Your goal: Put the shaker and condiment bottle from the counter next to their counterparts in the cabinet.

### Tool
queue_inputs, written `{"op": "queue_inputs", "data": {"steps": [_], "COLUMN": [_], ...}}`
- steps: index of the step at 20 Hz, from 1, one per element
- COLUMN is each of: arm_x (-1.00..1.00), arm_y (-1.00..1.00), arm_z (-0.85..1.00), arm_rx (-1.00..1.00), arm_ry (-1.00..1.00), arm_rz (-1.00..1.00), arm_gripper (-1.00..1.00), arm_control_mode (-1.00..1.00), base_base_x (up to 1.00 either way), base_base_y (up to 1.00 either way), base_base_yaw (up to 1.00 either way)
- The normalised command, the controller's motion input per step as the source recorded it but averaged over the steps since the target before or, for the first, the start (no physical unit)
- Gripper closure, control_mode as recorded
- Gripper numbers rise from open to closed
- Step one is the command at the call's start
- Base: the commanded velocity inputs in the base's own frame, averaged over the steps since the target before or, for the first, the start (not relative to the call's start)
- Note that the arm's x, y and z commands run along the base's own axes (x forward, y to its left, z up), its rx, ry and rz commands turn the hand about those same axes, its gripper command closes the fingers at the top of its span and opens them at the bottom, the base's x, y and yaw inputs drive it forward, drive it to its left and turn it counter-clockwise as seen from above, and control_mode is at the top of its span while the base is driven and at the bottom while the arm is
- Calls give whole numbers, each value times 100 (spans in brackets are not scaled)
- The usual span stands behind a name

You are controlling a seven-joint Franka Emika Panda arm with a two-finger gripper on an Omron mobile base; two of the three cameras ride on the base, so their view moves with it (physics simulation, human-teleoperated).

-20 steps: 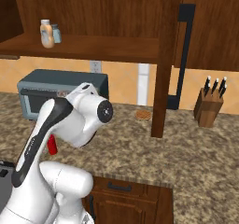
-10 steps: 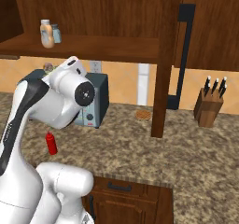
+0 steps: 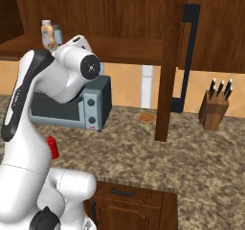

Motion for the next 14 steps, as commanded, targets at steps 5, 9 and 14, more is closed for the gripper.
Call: {"op": "queue_inputs", "data": {"steps": [5, 9, 14], "arm_x": [73, 64, 42], "arm_y": [0, 0, 9], "arm_z": [1, 37, 9], "arm_rx": [1, 4, 1], "arm_ry": [0, 0, 0], "arm_rz": [0, 0, -2], "arm_gripper": [100, 100, 100], "arm_control_mode": [-100, -100, -100], "base_base_x": [0, 0, 0], "base_base_y": [0, 0, 0], "base_base_yaw": [0, 0, 0]}}
